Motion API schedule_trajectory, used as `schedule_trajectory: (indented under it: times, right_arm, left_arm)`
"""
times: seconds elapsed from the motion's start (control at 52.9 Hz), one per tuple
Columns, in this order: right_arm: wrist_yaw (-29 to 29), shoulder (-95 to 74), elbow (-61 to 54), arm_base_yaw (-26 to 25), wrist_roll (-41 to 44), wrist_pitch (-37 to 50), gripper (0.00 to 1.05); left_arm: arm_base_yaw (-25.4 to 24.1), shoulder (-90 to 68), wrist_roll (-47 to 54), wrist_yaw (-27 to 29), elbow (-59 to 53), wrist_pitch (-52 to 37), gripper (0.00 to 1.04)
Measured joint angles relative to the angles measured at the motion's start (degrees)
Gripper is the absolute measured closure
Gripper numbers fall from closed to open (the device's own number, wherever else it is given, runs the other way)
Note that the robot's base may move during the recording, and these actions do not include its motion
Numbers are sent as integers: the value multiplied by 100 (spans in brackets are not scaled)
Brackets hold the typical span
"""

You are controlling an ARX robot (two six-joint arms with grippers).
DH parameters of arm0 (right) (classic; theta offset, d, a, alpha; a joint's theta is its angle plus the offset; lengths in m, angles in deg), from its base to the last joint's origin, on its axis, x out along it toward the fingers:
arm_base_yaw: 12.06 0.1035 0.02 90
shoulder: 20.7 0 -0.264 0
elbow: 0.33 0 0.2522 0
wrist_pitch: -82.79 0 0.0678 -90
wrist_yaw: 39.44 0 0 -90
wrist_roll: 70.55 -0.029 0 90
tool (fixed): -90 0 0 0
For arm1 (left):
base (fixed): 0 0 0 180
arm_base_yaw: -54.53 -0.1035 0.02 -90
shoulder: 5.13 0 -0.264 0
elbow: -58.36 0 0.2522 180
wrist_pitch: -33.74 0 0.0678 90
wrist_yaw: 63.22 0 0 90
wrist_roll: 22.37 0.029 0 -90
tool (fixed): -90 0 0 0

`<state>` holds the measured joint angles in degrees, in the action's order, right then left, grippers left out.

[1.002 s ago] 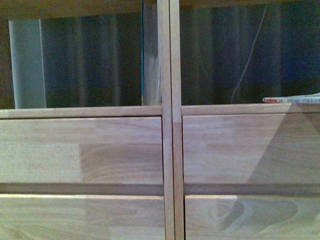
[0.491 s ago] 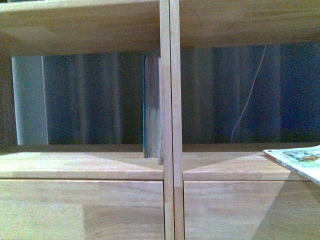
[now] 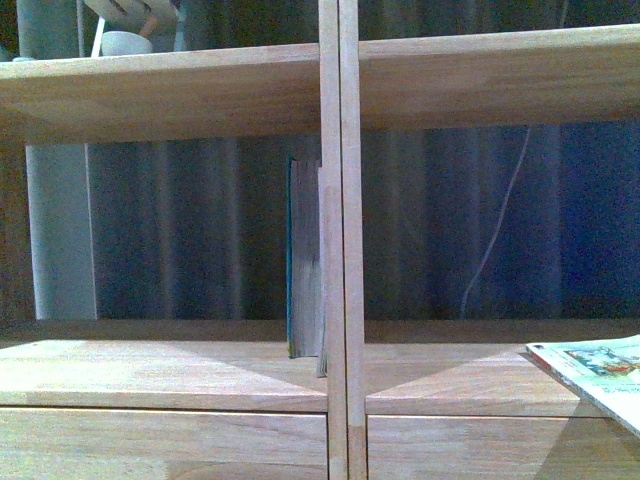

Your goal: Organize books on shelf

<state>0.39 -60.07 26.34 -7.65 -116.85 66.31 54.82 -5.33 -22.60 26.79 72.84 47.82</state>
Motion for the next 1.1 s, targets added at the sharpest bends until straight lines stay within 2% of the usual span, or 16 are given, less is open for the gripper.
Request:
schedule_trajectory:
  times: [0.17, 0.359, 0.68, 1.096]
  right_arm:
    - [1530, -1150, 686, -398, -1364, 612, 7]
    - [2627, -2151, 1419, -590, -2236, 997, 7]
    - [3268, -3600, 2531, -634, -2898, 1449, 7]
    - [3515, -5034, 3840, -651, -3410, 1532, 7]
  left_arm:
    - [0, 0, 0, 0, 0, 0, 7]
    - [0, 0, 0, 0, 0, 0, 7]
    - [0, 0, 0, -2, 0, 0, 7]
    - [0, 0, 0, 0, 0, 0, 7]
